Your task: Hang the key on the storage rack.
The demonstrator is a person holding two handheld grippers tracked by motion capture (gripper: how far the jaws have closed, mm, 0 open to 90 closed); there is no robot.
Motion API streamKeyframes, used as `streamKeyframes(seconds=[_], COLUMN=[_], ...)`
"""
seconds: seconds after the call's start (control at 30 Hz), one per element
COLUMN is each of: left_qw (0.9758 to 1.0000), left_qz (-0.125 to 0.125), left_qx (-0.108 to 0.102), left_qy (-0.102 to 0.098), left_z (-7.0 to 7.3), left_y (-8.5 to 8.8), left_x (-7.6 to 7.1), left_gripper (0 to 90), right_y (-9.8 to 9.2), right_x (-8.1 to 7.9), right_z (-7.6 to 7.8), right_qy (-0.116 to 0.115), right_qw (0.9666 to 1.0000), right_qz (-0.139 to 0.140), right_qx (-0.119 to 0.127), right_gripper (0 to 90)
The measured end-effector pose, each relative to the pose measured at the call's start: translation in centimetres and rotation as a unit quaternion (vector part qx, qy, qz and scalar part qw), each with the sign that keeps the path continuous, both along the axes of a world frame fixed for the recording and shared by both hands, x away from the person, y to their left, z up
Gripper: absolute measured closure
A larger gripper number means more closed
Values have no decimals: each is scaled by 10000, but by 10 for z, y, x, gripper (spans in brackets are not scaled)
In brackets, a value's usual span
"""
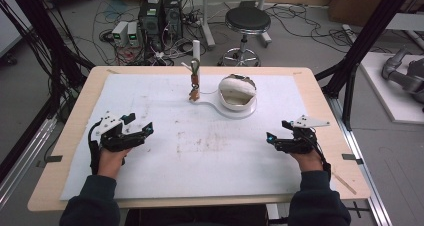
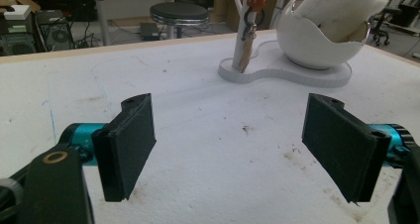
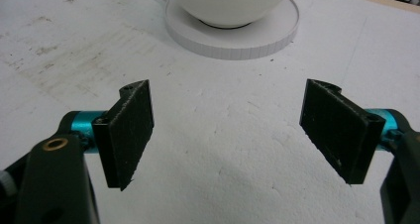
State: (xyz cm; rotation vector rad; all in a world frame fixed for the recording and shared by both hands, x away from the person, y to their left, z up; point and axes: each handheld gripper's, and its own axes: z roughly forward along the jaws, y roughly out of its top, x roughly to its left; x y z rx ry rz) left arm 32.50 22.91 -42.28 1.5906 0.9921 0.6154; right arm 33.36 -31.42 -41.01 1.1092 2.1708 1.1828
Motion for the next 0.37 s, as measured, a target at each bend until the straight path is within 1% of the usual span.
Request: streamKeyframes(seconds=[0.27,0.37], left_qw=[10000,10000], left_qz=[9,15], left_qx=[8,45], left_qy=[-6,8], left_z=[-1,-1], left_y=[-1,0], left_x=[1,2], left_gripper=[205,205], right_y=[0,-1], right_x=[2,4], right_z=[-2,-3], right_qy=[27,30], right_qw=[10000,10000], right_qz=[9,13], right_qx=[5,9], right_gripper=[212,212])
